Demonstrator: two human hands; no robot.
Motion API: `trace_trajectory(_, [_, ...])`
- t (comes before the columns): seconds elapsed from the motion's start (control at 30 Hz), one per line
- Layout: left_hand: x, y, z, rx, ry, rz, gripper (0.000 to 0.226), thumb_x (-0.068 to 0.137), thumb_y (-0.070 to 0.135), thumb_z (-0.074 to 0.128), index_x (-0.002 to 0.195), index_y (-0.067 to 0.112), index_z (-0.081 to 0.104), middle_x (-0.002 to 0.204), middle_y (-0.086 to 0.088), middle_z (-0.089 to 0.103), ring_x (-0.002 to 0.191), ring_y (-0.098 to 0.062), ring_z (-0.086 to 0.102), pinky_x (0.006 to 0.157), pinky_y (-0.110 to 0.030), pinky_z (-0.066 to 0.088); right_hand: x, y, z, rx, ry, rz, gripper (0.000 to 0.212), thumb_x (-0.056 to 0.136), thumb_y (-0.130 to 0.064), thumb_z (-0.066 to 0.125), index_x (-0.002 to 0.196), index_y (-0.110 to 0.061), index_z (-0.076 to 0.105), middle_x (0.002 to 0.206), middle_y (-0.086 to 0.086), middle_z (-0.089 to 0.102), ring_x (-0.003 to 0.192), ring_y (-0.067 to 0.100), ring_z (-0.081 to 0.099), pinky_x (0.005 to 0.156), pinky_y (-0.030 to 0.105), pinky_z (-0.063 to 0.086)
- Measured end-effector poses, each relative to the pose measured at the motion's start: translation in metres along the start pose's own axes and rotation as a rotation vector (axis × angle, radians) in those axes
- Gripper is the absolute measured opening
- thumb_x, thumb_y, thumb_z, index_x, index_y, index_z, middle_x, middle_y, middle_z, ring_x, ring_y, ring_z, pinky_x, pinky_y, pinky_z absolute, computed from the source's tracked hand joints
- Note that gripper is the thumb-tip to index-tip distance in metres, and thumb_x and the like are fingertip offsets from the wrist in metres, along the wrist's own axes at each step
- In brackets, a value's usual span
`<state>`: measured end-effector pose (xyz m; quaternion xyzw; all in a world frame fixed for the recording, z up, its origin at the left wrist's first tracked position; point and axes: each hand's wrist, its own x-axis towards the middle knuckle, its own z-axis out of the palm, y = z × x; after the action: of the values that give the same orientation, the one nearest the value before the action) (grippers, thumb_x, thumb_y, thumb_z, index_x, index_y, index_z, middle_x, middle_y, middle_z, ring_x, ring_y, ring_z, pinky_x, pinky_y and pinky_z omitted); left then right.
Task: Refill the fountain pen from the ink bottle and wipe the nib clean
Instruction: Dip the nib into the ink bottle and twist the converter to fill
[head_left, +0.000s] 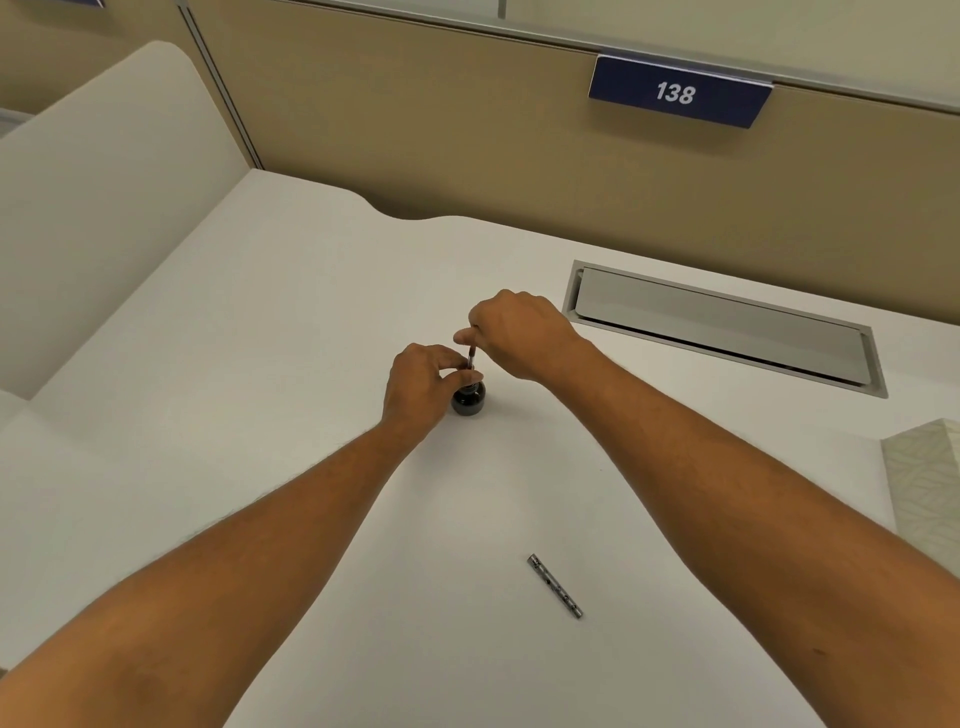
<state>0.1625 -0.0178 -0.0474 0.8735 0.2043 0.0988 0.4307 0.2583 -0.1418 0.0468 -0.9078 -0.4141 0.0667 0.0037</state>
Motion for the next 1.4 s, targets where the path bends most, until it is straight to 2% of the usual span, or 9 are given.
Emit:
trace_trajectory(0.17, [0.0,-0.001,0.001,0.01,0.002,0.008,0.02,0.085,0.027,0.084,0.098,0.012,0.085,0.105,-0.001,0.082,0.092,-0.01,0.067,0.073,-0.007,0.039,-0.001,0.009,-0.004,0.091,-0.022,-0.095,0.01,0.103,-0.023,0.063,0.106,-0.016,0.069,0.105,0.0,0.076,0.081,0.023,0.061,0.055,0.026,0.032])
trace_trajectory(0.4, [-0.002,0.001,0.0,-0.019,0.003,0.0,0.016,0.085,0.023,0.083,0.096,0.011,0.085,0.104,0.0,0.082,0.088,-0.007,0.063,0.069,0.002,0.036,-0.001,0.002,0.005,0.028,0.007,0.01,0.043,0.108,-0.044,0.045,0.092,-0.01,0.066,0.087,0.008,0.063,0.077,0.031,0.06,0.066,0.035,0.04])
trace_trajectory(0.63, [-0.001,-0.001,0.0,-0.005,0.001,0.002,0.017,0.085,0.026,0.083,0.096,0.012,0.085,0.104,0.001,0.082,0.092,-0.01,0.066,0.07,-0.001,0.036,0.004,0.006,0.007,0.069,0.029,-0.103,0.012,0.104,-0.02,0.057,0.1,-0.017,0.067,0.103,-0.003,0.076,0.079,0.024,0.065,0.064,0.032,0.04])
trace_trajectory(0.8, [-0.002,0.001,0.001,-0.013,0.001,-0.004,0.016,0.085,0.024,0.083,0.095,0.012,0.085,0.102,0.001,0.082,0.082,-0.001,0.061,0.068,0.002,0.035,0.005,0.0,0.01,-0.188,0.081,-0.095,0.025,0.106,-0.039,0.056,0.101,-0.017,0.066,0.097,0.007,0.072,0.075,0.03,0.062,0.067,0.034,0.035])
trace_trajectory(0.9, [-0.001,0.0,0.001,-0.008,0.001,-0.007,0.016,0.085,0.025,0.083,0.095,0.012,0.085,0.102,-0.001,0.082,0.084,-0.006,0.062,0.067,-0.001,0.035,0.007,0.002,0.011,-0.13,0.067,-0.071,0.034,0.105,-0.045,0.057,0.088,-0.015,0.059,0.09,0.007,0.072,0.071,0.029,0.061,0.065,0.035,0.039])
trace_trajectory(1.0, [-0.001,0.0,0.0,-0.007,0.007,-0.005,0.018,0.085,0.025,0.084,0.096,0.012,0.085,0.104,-0.002,0.082,0.091,-0.012,0.066,0.071,-0.007,0.037,0.008,0.005,0.008,0.024,0.018,-0.106,0.019,0.103,-0.032,0.061,0.103,-0.014,0.068,0.099,0.004,0.075,0.08,0.027,0.066,0.067,0.035,0.049])
trace_trajectory(1.1, [-0.001,0.0,0.0,-0.003,0.0,-0.004,0.018,0.085,0.026,0.084,0.097,0.012,0.085,0.105,0.001,0.082,0.091,-0.008,0.065,0.071,-0.003,0.036,0.008,0.008,0.006,0.012,0.029,-0.11,0.01,0.103,-0.022,0.062,0.1,-0.015,0.068,0.101,-0.002,0.076,0.073,0.021,0.057,0.064,0.032,0.038])
trace_trajectory(1.23, [-0.002,0.0,0.0,-0.013,0.002,-0.003,0.016,0.085,0.025,0.083,0.096,0.012,0.085,0.105,0.0,0.082,0.089,-0.008,0.064,0.068,0.001,0.036,0.007,0.002,0.007,-0.101,0.044,-0.069,0.03,0.107,-0.041,0.054,0.095,-0.015,0.064,0.095,0.007,0.072,0.074,0.029,0.06,0.065,0.033,0.039])
trace_trajectory(1.4, [-0.002,0.001,0.0,-0.013,0.009,-0.009,0.017,0.085,0.024,0.084,0.096,0.012,0.085,0.105,-0.001,0.082,0.086,-0.007,0.06,0.067,-0.002,0.036,0.007,0.003,0.009,0.02,0.017,-0.062,0.033,0.106,-0.043,0.054,0.09,-0.014,0.061,0.089,0.004,0.066,0.077,0.029,0.062,0.066,0.034,0.042])
